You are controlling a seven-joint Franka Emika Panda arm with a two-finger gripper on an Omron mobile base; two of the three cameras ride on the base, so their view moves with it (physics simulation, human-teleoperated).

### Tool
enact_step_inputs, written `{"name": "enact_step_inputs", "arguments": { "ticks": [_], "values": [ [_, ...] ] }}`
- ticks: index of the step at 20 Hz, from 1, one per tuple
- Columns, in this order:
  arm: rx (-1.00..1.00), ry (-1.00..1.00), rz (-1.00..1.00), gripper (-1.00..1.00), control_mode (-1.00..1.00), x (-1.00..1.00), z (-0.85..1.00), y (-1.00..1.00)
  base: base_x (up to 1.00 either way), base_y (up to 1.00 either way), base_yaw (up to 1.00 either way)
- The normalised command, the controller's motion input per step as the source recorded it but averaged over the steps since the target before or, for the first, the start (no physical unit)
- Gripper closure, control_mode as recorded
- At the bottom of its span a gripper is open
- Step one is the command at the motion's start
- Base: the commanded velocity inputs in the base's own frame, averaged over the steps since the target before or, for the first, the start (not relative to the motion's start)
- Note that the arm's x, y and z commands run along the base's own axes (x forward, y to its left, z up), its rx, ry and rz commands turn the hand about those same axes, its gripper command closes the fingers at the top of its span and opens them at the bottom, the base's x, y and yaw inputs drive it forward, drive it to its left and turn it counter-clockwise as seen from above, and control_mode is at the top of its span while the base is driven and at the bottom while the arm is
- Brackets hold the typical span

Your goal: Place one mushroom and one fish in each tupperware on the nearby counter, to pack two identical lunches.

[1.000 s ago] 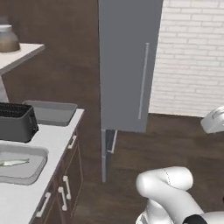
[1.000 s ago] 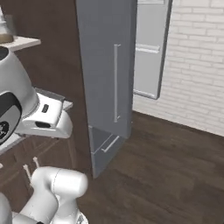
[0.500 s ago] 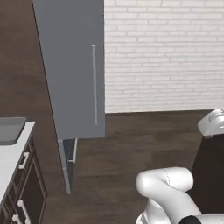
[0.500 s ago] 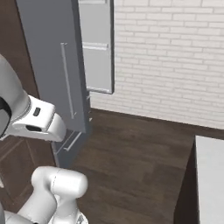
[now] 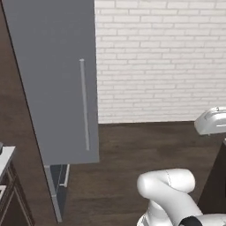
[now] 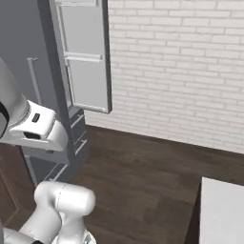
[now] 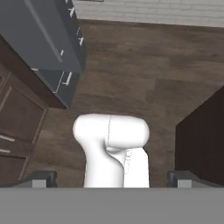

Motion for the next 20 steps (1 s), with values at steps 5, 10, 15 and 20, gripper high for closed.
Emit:
{"name": "enact_step_inputs", "arguments": {
  "ticks": [5, 10, 15, 20],
  "values": [
    [0.00, 0.00, 0.00, -1.00, 1.00, 0.00, 0.00, 0.00, 0.00, -0.76, 0.04],
    [0.00, 0.00, 0.00, -1.00, 1.00, 0.00, 0.00, 0.00, 0.15, -0.25, 0.00],
    [0.00, 0.00, 0.00, -1.00, 1.00, 0.00, 0.00, 0.00, 0.63, 0.06, 0.00],
    [0.00, 0.00, 0.00, -1.00, 1.00, 0.00, 0.00, 0.00, 0.96, -0.01, -0.04]
  ]
}}
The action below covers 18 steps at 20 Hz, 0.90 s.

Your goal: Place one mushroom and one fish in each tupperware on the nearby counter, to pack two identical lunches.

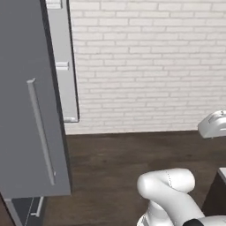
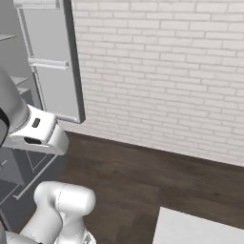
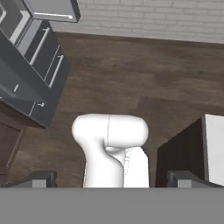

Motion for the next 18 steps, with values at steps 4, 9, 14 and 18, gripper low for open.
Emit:
{"name": "enact_step_inputs", "arguments": {
  "ticks": [4, 9, 14, 18],
  "values": [
    [0.00, 0.00, 0.00, -1.00, 1.00, 0.00, 0.00, 0.00, 1.00, 0.00, 0.00],
    [0.00, 0.00, 0.00, -1.00, 1.00, 0.00, 0.00, 0.00, 1.00, 0.00, 0.00],
    [0.00, 0.00, 0.00, -1.00, 1.00, 0.00, 0.00, 0.00, 1.00, 0.00, 0.01],
    [0.00, 0.00, 0.00, -1.00, 1.00, 0.00, 0.00, 0.00, 0.78, -0.03, 0.10]
  ]
}}
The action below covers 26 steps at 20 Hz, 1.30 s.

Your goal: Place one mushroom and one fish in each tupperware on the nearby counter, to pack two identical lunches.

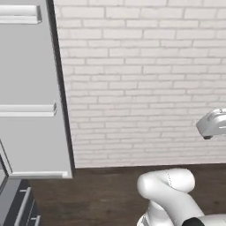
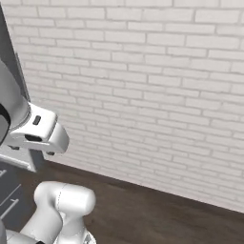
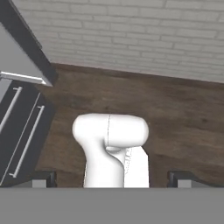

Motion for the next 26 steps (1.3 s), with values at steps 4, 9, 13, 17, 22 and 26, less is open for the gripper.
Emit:
{"name": "enact_step_inputs", "arguments": {
  "ticks": [4, 9, 13, 17, 22, 26],
  "values": [
    [0.00, 0.00, 0.00, -1.00, 1.00, 0.00, 0.00, 0.00, 0.64, -0.07, 0.22],
    [0.00, 0.00, 0.00, -1.00, 1.00, 0.00, 0.00, 0.00, 0.59, -0.17, 0.44],
    [0.00, 0.00, 0.00, -1.00, 1.00, 0.00, 0.00, 0.00, 0.43, -0.24, 0.63],
    [0.00, 0.00, 0.00, -1.00, 1.00, 0.00, 0.00, 0.00, 0.30, -0.21, 0.64],
    [0.00, 0.00, 0.00, -1.00, 1.00, 0.00, 0.00, 0.00, 0.24, -0.06, 0.70],
    [0.00, 0.00, 0.00, -1.00, 1.00, 0.00, 0.00, 0.00, 0.18, 0.00, 0.77]
  ]
}}
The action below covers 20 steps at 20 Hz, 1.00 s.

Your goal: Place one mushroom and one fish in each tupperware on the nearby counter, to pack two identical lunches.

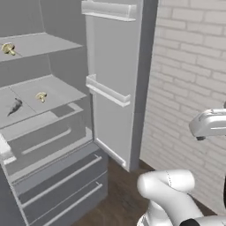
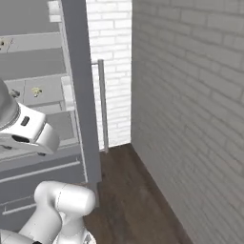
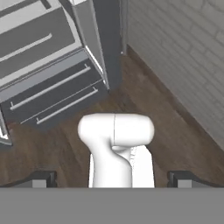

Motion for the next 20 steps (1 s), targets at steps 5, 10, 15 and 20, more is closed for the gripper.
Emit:
{"name": "enact_step_inputs", "arguments": {
  "ticks": [5, 10, 15, 20],
  "values": [
    [0.00, 0.00, 0.00, -1.00, 1.00, 0.00, 0.00, 0.00, 0.04, -0.01, 0.73],
    [0.00, 0.00, 0.00, -1.00, 1.00, 0.00, 0.00, 0.00, 0.05, 0.00, 0.71],
    [0.00, 0.00, 0.00, -1.00, 1.00, 0.00, 0.00, 0.00, 0.57, 0.00, 0.57],
    [0.00, 0.00, 0.00, -1.00, 1.00, 0.00, 0.00, 0.00, 0.67, 0.00, 0.16]
  ]
}}
